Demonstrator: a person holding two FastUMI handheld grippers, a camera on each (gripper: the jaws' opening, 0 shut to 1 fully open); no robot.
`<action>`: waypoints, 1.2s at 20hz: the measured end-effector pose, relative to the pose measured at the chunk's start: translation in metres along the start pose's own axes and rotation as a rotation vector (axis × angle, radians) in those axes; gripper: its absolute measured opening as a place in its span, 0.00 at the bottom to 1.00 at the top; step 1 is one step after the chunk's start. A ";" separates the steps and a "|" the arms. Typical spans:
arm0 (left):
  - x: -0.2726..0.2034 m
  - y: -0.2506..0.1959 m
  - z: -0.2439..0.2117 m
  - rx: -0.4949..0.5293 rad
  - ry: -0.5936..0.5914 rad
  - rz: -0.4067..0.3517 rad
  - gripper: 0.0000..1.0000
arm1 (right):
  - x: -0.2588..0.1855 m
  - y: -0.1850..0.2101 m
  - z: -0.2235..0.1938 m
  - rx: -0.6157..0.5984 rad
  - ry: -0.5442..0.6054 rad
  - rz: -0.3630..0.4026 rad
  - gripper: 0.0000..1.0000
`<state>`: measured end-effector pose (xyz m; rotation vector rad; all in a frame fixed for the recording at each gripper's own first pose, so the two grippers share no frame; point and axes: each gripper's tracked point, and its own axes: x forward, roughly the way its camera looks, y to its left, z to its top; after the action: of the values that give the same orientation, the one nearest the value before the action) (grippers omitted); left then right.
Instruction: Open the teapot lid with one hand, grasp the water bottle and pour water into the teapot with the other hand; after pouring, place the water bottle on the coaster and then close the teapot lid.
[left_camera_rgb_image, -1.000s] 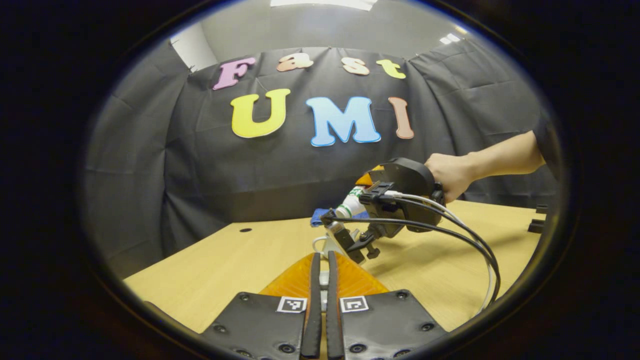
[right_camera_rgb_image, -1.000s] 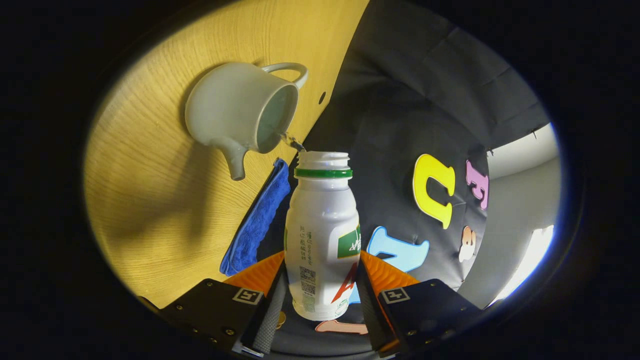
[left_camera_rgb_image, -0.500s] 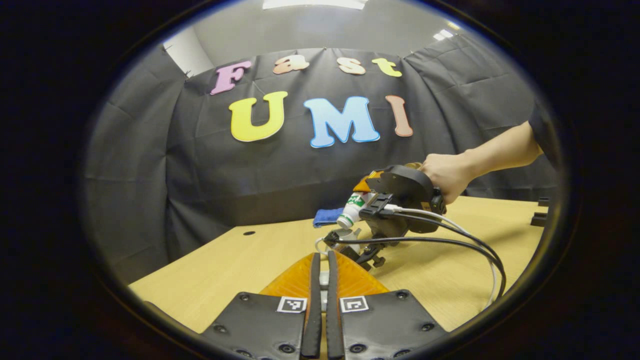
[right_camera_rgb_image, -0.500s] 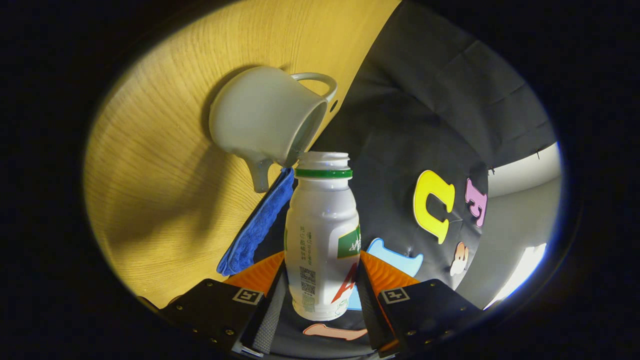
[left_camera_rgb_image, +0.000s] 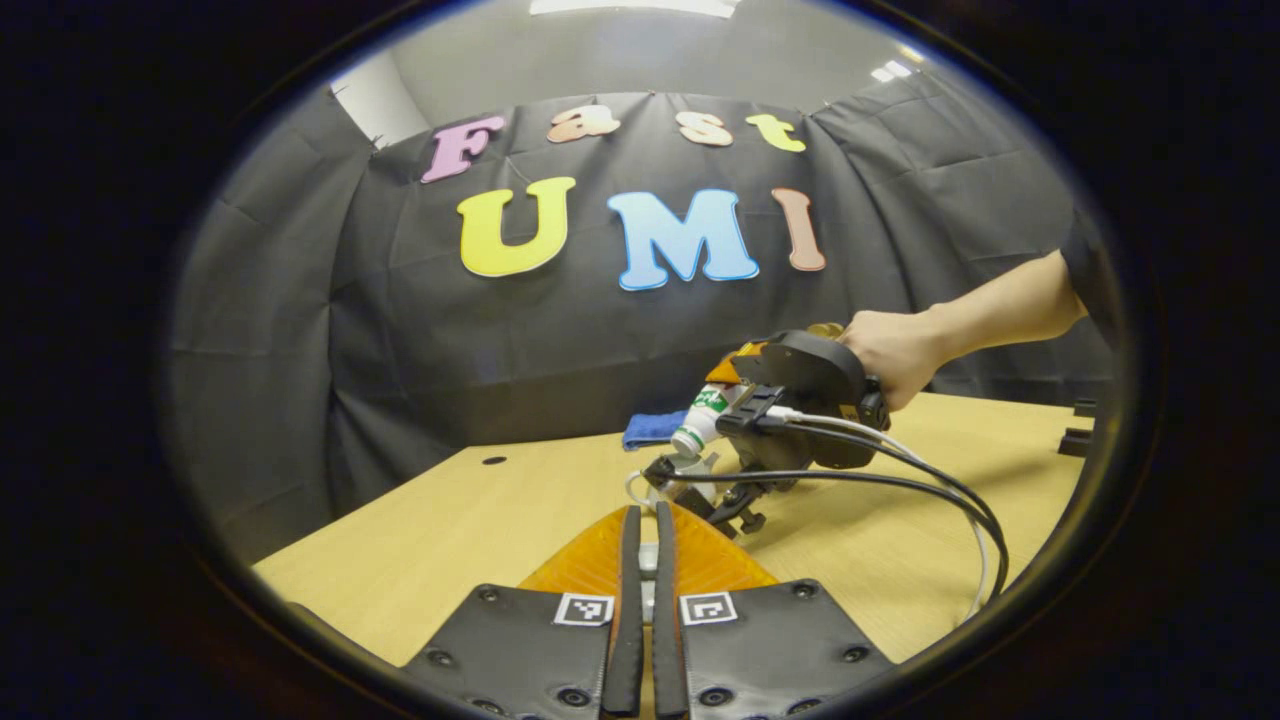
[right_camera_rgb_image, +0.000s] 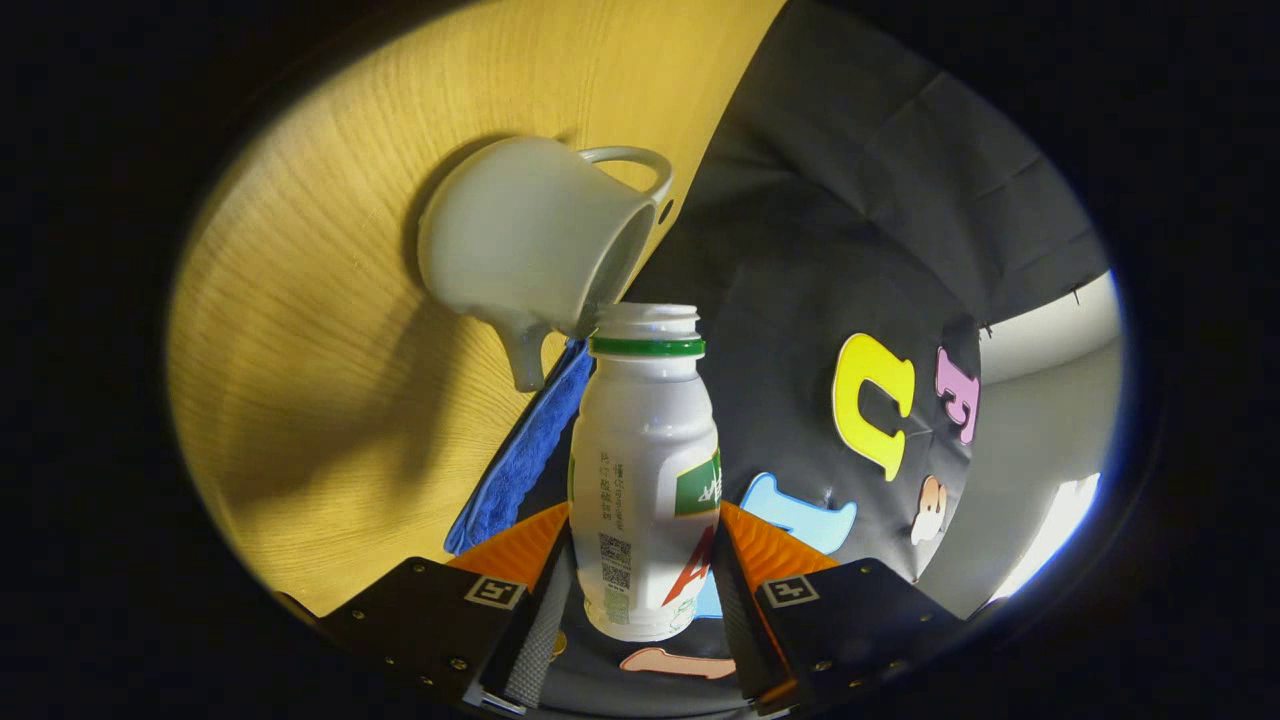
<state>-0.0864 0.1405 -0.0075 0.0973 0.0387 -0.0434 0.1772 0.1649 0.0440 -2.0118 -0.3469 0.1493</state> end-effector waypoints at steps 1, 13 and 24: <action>0.001 -0.001 -0.001 -0.007 0.004 -0.001 0.10 | 0.000 0.002 0.001 0.033 -0.005 0.011 0.71; 0.013 0.011 0.013 -0.140 -0.001 -0.034 0.14 | -0.005 0.007 -0.002 0.772 -0.059 0.080 0.71; 0.073 0.017 0.055 -0.144 -0.062 -0.030 0.10 | -0.085 0.021 -0.035 1.812 0.013 0.244 0.71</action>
<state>-0.0112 0.1489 0.0457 -0.0489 -0.0189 -0.0735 0.1090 0.0996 0.0373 -0.2415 0.1051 0.4079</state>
